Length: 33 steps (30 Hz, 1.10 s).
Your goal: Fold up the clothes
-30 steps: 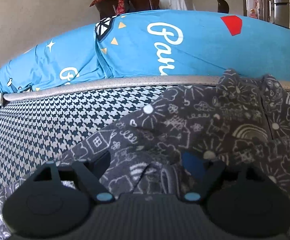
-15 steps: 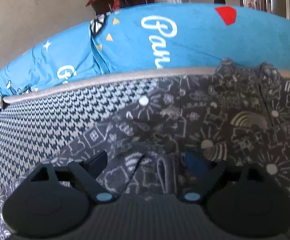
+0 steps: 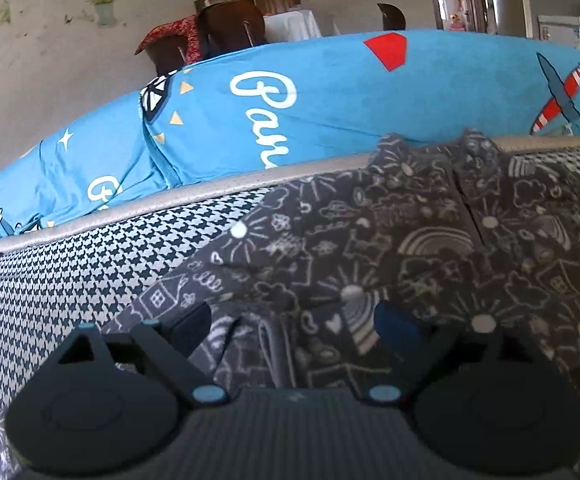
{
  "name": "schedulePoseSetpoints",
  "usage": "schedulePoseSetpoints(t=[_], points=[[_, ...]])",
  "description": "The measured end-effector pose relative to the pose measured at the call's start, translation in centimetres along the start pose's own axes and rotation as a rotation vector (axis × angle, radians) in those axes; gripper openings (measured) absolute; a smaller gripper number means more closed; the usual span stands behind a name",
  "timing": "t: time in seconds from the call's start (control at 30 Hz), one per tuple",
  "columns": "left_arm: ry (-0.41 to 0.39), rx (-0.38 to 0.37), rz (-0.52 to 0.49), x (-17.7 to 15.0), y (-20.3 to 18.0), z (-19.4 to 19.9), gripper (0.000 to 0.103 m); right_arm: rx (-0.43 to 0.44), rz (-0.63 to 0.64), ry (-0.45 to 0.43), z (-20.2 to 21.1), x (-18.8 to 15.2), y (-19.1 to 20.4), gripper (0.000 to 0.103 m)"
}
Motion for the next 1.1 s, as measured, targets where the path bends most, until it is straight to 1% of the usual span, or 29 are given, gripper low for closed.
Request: schedulePoseSetpoints(t=[0.07, 0.17, 0.27, 0.4, 0.6, 0.67, 0.77, 0.83, 1.03, 1.1], points=[[0.015, 0.0, -0.004, -0.2, -0.1, -0.3, 0.093, -0.061, -0.018, 0.037, -1.1, -0.4, -0.6, 0.042], [0.05, 0.001, -0.011, -0.6, -0.1, -0.8, 0.093, -0.069, -0.044, 0.047, -1.8, -0.6, -0.9, 0.041], [0.079, 0.004, -0.022, -1.0, -0.3, -1.2, 0.093, -0.095, -0.012, 0.057, -1.8, -0.4, -0.2, 0.043], [0.103, 0.011, -0.034, -1.5, -0.5, -1.6, 0.098, -0.112, 0.004, 0.059, -2.0, -0.5, 0.0, 0.046], [0.089, 0.019, -0.038, -1.9, -0.5, -1.4, 0.099, -0.102, 0.021, 0.052, -1.9, -0.1, 0.3, 0.048], [0.085, 0.017, -0.034, -1.8, -0.5, -1.3, 0.099, -0.098, 0.016, 0.036, -1.6, 0.2, 0.2, 0.048], [0.084, 0.014, -0.032, -1.7, -0.5, -1.2, 0.099, -0.112, -0.004, 0.003, -1.5, 0.8, -0.2, 0.048], [0.085, 0.011, -0.03, -1.7, -0.6, -1.2, 0.099, -0.124, -0.015, -0.003, -1.8, 1.3, -0.6, 0.048], [0.1, 0.012, -0.033, -1.8, -0.7, -1.4, 0.101, -0.189, -0.036, 0.048, -3.7, 2.0, -1.3, 0.048], [0.103, 0.016, -0.033, -1.9, -0.7, -1.5, 0.103, -0.197, -0.058, 0.063, -4.4, 1.8, -1.6, 0.054]])
Point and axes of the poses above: each gripper's, at about its wrist camera, not at the fingertips, and z roughly against the way its jaws point, y to its left, x to its top, the point moved 2 cm from there along -z, roughly the way its jaws point, and after that the axes turned 13 degrees about z, right-handed, at the moved point
